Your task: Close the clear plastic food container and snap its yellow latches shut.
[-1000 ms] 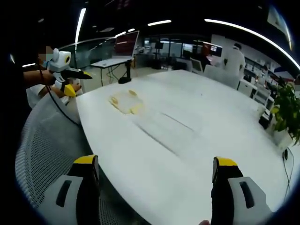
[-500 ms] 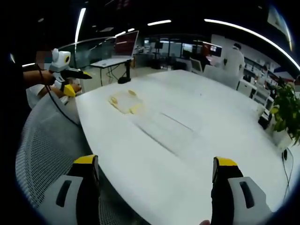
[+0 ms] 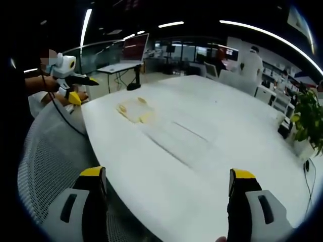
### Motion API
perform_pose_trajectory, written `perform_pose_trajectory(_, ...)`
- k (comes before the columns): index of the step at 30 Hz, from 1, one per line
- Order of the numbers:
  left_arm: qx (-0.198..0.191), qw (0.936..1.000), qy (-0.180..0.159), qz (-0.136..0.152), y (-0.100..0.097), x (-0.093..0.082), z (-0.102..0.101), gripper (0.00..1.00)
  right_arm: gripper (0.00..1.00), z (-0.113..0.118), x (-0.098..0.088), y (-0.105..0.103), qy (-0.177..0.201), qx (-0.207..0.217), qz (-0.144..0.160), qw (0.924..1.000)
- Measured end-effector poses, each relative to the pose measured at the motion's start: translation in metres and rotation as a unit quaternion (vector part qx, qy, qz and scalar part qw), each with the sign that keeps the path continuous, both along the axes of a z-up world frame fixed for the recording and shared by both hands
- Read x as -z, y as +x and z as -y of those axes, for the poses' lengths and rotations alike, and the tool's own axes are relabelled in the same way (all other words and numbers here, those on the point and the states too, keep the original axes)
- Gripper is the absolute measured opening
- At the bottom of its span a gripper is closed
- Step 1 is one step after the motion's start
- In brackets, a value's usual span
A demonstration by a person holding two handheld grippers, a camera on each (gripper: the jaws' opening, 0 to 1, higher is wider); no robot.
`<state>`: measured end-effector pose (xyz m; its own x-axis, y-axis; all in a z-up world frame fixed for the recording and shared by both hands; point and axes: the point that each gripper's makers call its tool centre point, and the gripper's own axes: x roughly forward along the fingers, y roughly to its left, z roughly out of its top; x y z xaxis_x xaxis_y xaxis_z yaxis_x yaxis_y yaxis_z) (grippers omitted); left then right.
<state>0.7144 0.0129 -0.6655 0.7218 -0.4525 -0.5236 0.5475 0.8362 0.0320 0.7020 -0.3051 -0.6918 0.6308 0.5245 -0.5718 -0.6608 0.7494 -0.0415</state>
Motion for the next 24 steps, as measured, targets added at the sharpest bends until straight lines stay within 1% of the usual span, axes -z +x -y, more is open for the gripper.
perform_pose_trajectory(9,0.002,1.0000,0.001,-0.001,0.003,0.001,-0.002,0.99,0.99,-0.001,-0.007,0.004,-0.004,-0.007,0.004,1.0000)
perform_pose_trajectory(16,0.004,1.0000,-0.002,-0.002,0.008,0.002,-0.006,0.99,0.99,-0.010,-0.008,0.007,-0.007,-0.029,-0.004,0.9995)
perform_pose_trajectory(24,0.010,0.9999,0.007,-0.006,0.014,0.005,-0.014,0.99,0.97,-0.025,-0.009,0.012,-0.010,-0.062,-0.014,0.9979)
